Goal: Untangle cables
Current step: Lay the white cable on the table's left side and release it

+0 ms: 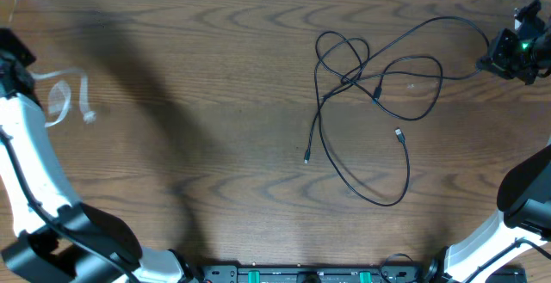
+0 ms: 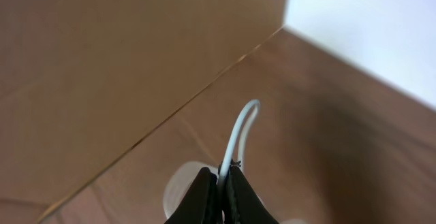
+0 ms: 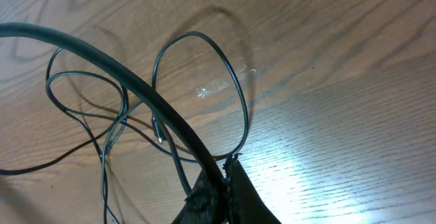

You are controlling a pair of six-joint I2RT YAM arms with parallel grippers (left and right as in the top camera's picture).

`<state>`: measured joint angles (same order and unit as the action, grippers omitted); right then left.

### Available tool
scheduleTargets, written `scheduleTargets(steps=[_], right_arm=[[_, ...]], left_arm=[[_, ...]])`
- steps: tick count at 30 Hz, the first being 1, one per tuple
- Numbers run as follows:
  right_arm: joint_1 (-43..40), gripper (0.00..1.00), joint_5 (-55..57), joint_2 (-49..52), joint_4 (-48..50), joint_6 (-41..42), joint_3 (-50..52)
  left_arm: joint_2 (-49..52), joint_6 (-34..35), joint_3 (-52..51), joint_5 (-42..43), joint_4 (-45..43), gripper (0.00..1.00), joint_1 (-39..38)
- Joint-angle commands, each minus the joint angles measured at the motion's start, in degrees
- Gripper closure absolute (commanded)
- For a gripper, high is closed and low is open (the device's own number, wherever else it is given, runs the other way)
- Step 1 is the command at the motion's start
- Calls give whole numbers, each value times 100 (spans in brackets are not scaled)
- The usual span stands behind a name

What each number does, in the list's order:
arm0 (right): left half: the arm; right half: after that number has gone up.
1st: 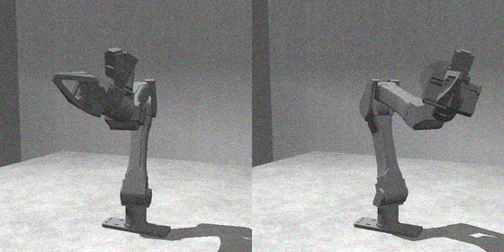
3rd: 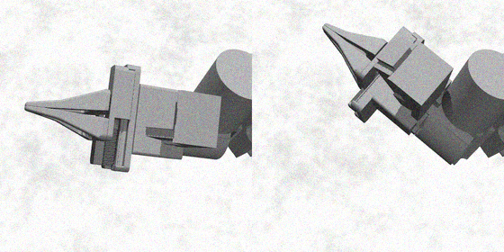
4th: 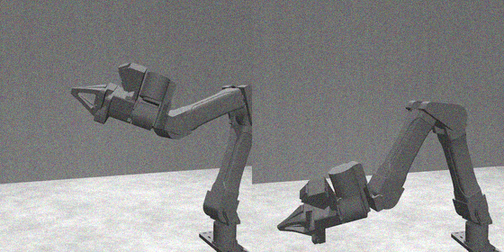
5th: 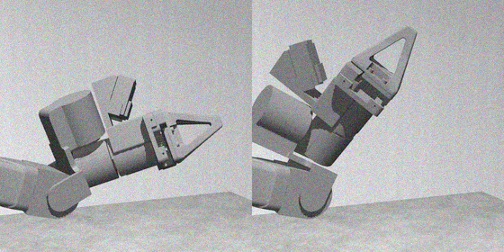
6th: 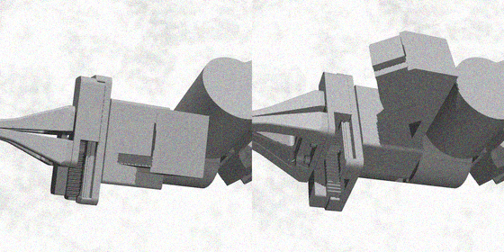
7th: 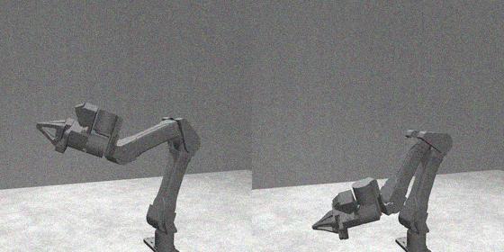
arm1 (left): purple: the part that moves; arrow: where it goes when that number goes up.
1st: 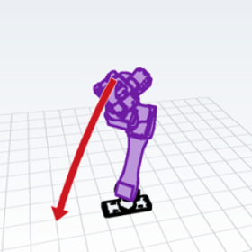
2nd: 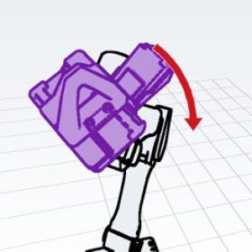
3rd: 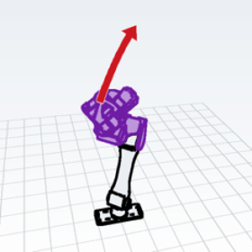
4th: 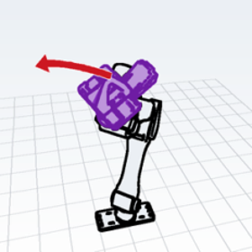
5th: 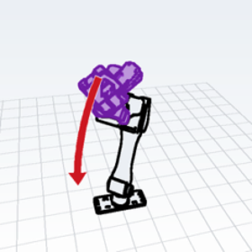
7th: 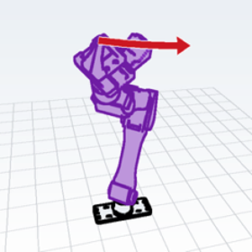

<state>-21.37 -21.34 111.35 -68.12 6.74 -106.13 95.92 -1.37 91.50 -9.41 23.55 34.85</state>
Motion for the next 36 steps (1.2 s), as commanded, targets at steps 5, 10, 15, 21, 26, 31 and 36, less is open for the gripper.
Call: scheduleTargets(steps=[5, 10, 15, 21, 26, 31, 36], right_arm=[[9, 99, 7, -195, -70, -17, 13], [9, 99, 9, -195, -92, -17, 13], [9, 99, 9, -195, -92, -17, 13], [9, 99, 26, -195, -94, -20, 13], [9, 99, 24, -195, -92, -17, 13], [9, 99, 22, -195, -107, -15, 13], [52, 99, 22, -195, -153, -22, 13]], left_arm=[[350, 315, -109, -72, 79, 92, 470], [595, 413, -170, -72, 295, 92, 678], [785, 511, -173, -72, 516, 86, 839], [813, 516, -177, -72, 575, 25, 1049], [802, 1008, -175, 22, 575, 5, 1169], [570, 990, -175, 1091, 570, 5, 1137], [111, 804, -175, 2020, 623, 5, 815]])
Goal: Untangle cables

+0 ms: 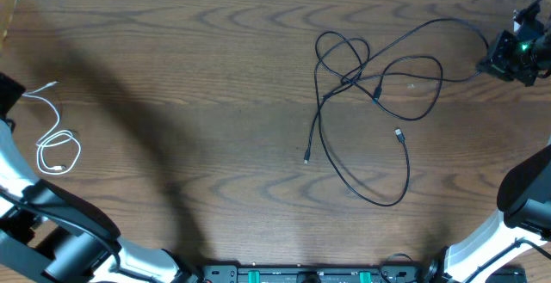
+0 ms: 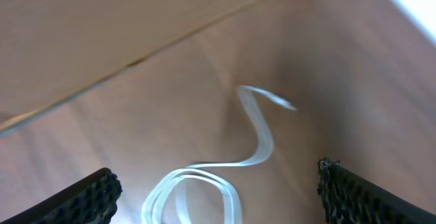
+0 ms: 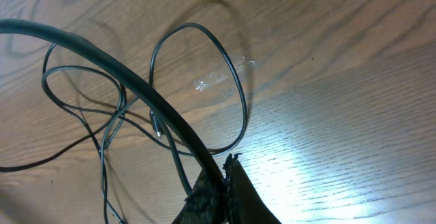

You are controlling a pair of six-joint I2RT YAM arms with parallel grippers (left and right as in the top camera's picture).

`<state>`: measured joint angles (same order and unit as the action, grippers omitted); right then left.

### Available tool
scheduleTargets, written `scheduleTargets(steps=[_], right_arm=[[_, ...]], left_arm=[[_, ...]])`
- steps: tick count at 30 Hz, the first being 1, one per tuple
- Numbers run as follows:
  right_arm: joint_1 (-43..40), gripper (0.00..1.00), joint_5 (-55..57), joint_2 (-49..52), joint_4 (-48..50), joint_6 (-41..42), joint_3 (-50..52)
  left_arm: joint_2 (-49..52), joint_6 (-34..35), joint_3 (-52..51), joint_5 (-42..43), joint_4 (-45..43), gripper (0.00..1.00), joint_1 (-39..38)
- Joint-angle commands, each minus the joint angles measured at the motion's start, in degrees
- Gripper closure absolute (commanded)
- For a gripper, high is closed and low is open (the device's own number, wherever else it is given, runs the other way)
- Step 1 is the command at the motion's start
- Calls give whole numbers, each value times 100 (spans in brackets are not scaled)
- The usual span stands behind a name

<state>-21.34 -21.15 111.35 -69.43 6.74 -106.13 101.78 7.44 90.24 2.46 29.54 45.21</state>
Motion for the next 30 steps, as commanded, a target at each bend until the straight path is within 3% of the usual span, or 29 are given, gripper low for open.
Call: scheduleTargets(steps=[1, 8, 13, 19, 30], right_arm=[[76, 99, 2, -195, -24, -33, 13], [363, 99, 2, -195, -66, -306, 13], [605, 99, -203, -195, -87, -310, 13], [1239, 99, -651, -195, -151, -540, 13], [2522, 99, -660, -195, -197, -619, 13]], left_arm=[[-568, -76, -48, 1036, 63, 5, -328], [-817, -74, -50, 1989, 361, 5, -1707], [-745, -551, -50, 2000, 448, 5, -3082], [-616, -575, -50, 2020, 46, 3, -4415], [-155, -787, -50, 2308, -442, 2, -5608]])
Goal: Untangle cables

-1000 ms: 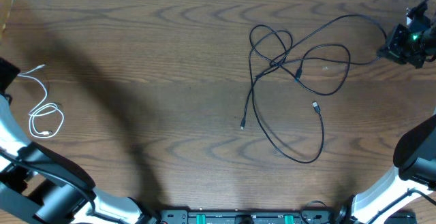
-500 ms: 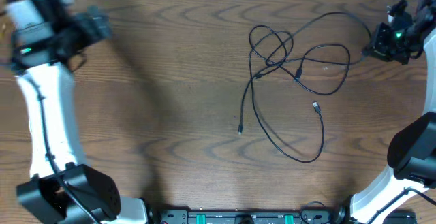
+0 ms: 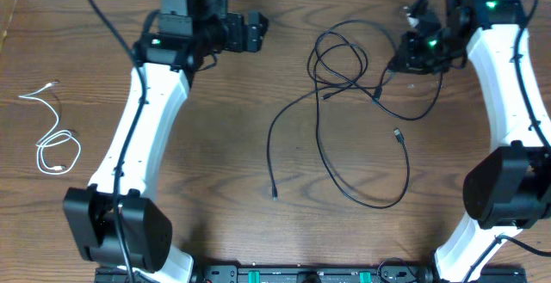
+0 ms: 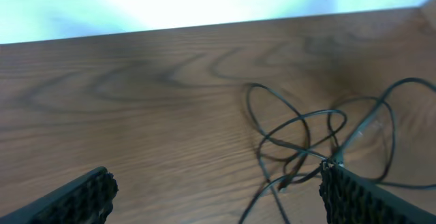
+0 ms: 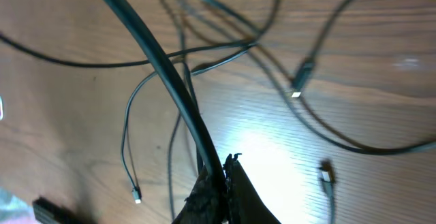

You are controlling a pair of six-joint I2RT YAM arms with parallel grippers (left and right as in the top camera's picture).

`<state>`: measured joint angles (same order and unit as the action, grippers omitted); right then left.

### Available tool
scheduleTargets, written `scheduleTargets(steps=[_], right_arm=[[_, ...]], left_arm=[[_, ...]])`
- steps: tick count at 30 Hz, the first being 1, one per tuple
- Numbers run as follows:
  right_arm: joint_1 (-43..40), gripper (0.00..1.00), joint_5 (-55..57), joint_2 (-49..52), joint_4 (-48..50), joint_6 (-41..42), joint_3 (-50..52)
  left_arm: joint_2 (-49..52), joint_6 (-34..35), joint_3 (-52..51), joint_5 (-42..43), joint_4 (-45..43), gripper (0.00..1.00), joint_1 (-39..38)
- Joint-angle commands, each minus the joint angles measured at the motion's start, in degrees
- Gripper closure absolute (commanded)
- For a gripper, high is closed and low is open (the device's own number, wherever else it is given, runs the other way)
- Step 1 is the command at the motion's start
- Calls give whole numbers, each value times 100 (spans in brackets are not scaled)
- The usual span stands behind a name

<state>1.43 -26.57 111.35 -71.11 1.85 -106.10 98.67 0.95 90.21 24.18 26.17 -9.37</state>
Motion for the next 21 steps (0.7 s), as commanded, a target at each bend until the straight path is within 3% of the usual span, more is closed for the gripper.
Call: scheduleTargets(steps=[1, 10, 21], right_arm=[[348, 99, -114, -195, -37, -133, 11], [975, 99, -101, -195, -50, -197, 11], [1029, 99, -125, -195, -186, -369, 11]], left_arm=[[192, -138, -48, 138, -157, 2, -214], [494, -380, -48, 376, -315, 2, -732], [1620, -387, -48, 372, -535, 2, -844]])
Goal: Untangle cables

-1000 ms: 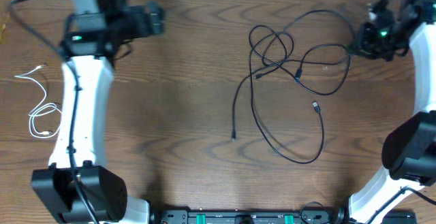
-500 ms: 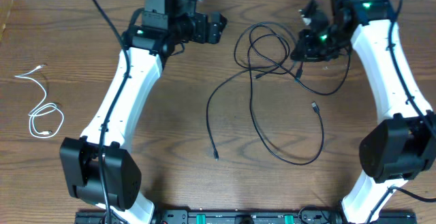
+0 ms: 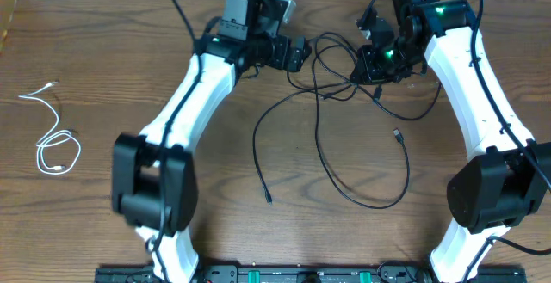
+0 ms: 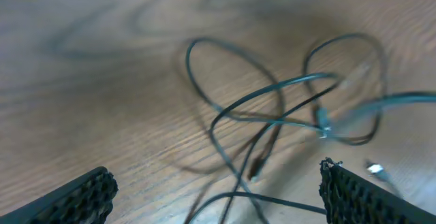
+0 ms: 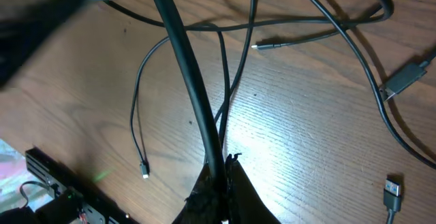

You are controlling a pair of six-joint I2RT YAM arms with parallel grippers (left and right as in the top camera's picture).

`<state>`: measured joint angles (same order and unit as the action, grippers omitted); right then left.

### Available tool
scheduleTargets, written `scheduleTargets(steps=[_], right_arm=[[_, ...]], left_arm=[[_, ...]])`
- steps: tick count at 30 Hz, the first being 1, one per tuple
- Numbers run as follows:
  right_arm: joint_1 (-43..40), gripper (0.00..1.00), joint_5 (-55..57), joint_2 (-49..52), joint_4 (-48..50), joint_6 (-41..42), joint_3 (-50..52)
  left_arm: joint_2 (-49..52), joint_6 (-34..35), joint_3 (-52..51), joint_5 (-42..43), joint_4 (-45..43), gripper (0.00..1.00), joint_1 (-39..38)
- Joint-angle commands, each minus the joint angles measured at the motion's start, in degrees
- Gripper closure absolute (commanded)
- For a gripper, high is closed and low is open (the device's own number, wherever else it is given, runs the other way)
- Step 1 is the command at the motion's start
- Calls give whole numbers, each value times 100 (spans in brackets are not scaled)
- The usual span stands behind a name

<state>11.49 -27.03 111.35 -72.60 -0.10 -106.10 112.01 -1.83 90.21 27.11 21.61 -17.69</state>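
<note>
Thin black cables [image 3: 331, 102] lie looped and crossed on the brown table; the knot [image 3: 344, 64] sits at the back centre. My left gripper [image 3: 297, 57] is open just left of the knot, and the crossed loops [image 4: 272, 115] show between its fingers [image 4: 75, 197]. My right gripper [image 3: 370, 64] is shut on a black cable [image 5: 184, 60] right of the knot, lifting it off the wood. One loose end [image 3: 268, 200] trails to the front and a plug [image 3: 397, 133] lies to the right.
A white cable [image 3: 53, 150] lies coiled alone at the far left of the table [image 3: 172, 214]. The table's back edge runs just behind both grippers. A black rail [image 3: 284, 274] lines the front edge.
My left gripper has moved right and down to the knot's left side, still open. My right gripper, still holding the black cable, has moved left toward the knot. The loose end has shifted slightly.
My left gripper was shut on the white cable at the far left while the right held a black cable at the far right. Then the left was open and the white cable lay on the table. Both grippers have since come to the black tangle.
</note>
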Motion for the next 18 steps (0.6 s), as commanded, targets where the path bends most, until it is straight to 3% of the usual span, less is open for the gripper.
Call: scheduleTargets(steps=[1, 2, 4, 5, 7, 8, 11, 13, 18], right_arm=[[26, 99, -81, -195, -50, -190, 11], [26, 99, -81, -195, -57, -192, 11], [24, 99, -79, -195, -68, -192, 11], [24, 99, -79, -195, -68, -192, 11], [24, 99, -72, -195, -59, -192, 11], [22, 99, -70, -195, -50, -192, 11], [17, 99, 61, -195, -4, -190, 11], [17, 96, 236, -195, 37, -181, 11], [2, 63, 699, -195, 83, -76, 11]], left_arm=[[382, -94, -48, 79, -133, 2, -15], [470, -94, -48, 79, -181, 0, -20], [588, -92, -48, 79, -278, 12, -31], [625, -92, -48, 79, -306, 32, -31], [640, -92, -48, 76, -337, 81, -28], [636, -90, -48, 76, -352, 92, -28], [516, -7, -39, -4, -348, 92, -26], [304, 155, -20, -546, -295, 93, -22], [-804, 184, 166, -1545, -26, 93, -22]])
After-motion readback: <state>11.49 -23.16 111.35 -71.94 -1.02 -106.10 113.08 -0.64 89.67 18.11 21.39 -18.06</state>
